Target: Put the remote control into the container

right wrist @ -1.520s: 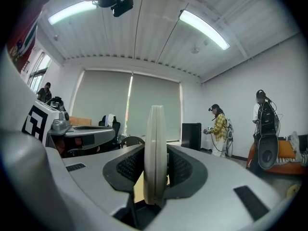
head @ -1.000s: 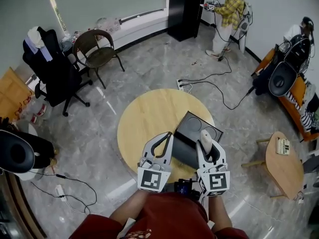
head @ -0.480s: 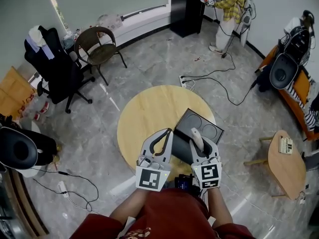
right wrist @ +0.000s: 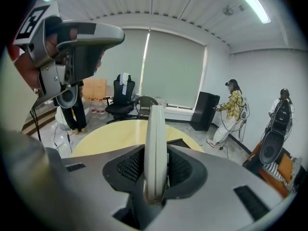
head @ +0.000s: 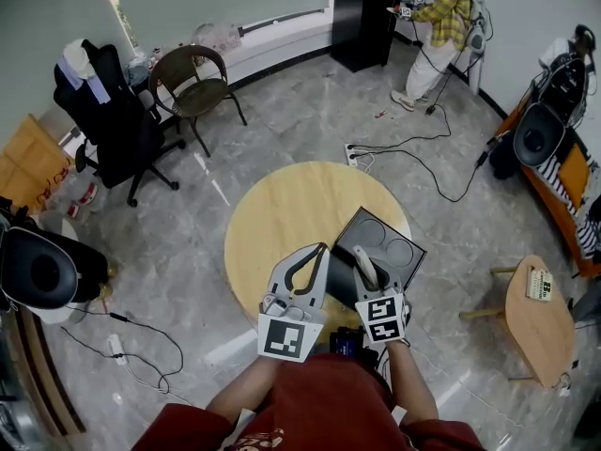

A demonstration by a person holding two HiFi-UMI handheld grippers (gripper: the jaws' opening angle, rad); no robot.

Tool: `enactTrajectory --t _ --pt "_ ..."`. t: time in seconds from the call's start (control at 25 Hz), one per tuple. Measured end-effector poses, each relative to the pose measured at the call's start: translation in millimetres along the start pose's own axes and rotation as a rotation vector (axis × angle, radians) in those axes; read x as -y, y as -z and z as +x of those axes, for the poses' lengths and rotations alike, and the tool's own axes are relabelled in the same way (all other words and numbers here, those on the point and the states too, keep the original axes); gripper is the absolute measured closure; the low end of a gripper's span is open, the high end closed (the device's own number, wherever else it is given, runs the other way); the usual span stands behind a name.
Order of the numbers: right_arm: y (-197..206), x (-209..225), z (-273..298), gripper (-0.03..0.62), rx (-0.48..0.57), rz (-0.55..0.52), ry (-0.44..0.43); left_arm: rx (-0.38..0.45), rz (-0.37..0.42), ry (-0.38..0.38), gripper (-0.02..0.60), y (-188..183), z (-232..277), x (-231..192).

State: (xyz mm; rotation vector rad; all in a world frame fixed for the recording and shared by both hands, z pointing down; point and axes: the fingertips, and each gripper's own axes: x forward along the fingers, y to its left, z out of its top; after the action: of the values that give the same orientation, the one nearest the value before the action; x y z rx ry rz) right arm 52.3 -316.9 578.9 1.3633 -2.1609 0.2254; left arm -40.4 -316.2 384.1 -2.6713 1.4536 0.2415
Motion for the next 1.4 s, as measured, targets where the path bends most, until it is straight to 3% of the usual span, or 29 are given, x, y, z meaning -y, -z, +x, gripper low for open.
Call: enactTrajectory --t 0.16,0.28,0.52,0.64,0.76,0.84,1.28,1.4 --pt "25 -4 17 0.462 -0.079 -0.019 -0.024 0.003 0.001 -0.006 0.566 -1 -1 -1" --pt "48 -6 27 0.462 -0.145 -0.036 -0.041 -0.046 0.115 0.034 0.566 2 1 4" --pt "91 -18 49 0.462 -0.33 -0.049 -0.113 -0.017 0.055 0.001 0.566 -1 4 -1" --pt "110 -18 58 0.462 -0.403 -0.089 -0.125 -0.05 0.127 0.018 0.566 4 4 1" --pt "119 -24 65 0.462 -0.457 -0.119 -0.149 0.002 0.012 -0.035 0.566 0 5 -6" --pt "126 -26 68 0.462 -0.492 -0.155 -0.162 0.0 0.011 -0.039 0.566 1 5 -7" --pt "137 -33 76 0.462 -0.555 -0.16 -0.19 -0.02 0.027 -0.045 0.566 7 6 -9" --pt "137 -36 74 0.462 -0.564 -0.162 -0.203 -0.041 0.07 -0.027 0.566 9 4 -8"
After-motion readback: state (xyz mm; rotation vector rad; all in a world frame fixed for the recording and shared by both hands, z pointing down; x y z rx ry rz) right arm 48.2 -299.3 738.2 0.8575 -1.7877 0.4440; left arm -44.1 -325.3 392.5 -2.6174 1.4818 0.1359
